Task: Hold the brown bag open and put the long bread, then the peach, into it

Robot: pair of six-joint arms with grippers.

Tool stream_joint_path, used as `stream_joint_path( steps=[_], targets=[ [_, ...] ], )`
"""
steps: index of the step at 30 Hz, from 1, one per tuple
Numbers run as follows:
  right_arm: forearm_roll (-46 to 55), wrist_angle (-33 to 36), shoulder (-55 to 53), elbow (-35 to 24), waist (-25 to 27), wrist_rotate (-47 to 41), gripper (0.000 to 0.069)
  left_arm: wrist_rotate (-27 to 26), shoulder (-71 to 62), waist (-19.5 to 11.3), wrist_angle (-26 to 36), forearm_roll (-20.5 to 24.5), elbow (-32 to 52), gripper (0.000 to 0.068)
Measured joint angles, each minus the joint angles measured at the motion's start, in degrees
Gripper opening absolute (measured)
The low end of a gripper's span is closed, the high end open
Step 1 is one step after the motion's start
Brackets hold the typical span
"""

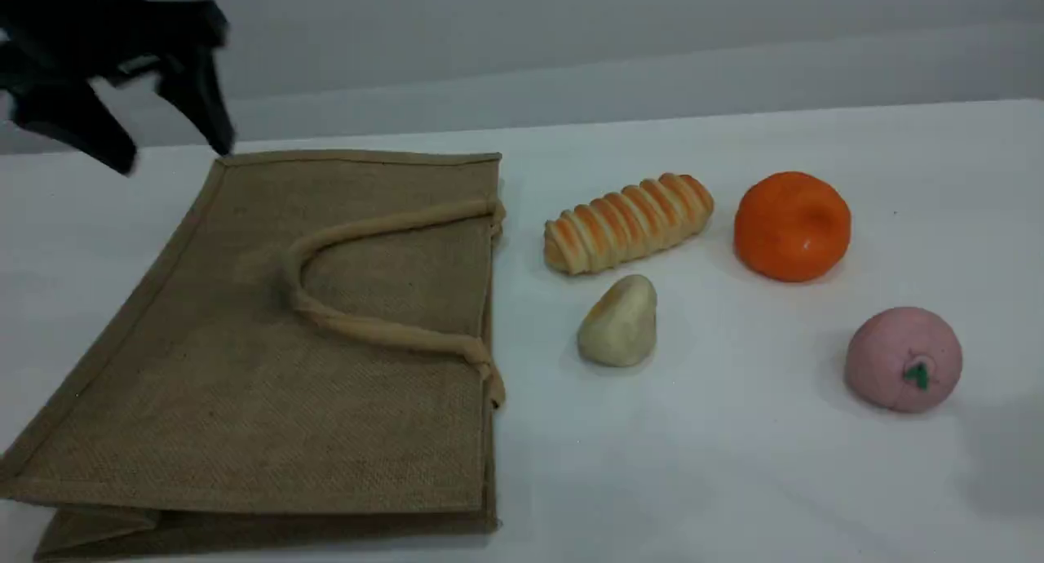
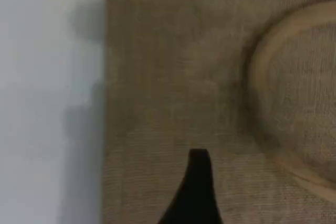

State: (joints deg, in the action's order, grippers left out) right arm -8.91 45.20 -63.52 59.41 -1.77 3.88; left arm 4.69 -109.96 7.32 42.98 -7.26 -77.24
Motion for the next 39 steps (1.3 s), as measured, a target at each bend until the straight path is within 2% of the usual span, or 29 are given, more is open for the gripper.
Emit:
stream_joint_path(
  steps=[8, 39],
  targets=[
    [0.0, 0.2, 0.0, 0.0, 0.0, 0.0, 0.0549, 3.8, -7.8, 2.6, 0.3, -0.1, -5.0, 0.0587],
    [0.0, 0.8, 0.0, -0.1, 0.0, 0.0, 0.0549, 5.3, -19.0, 2.6, -3.7, -0.4, -5.2, 0.0587]
  ],
)
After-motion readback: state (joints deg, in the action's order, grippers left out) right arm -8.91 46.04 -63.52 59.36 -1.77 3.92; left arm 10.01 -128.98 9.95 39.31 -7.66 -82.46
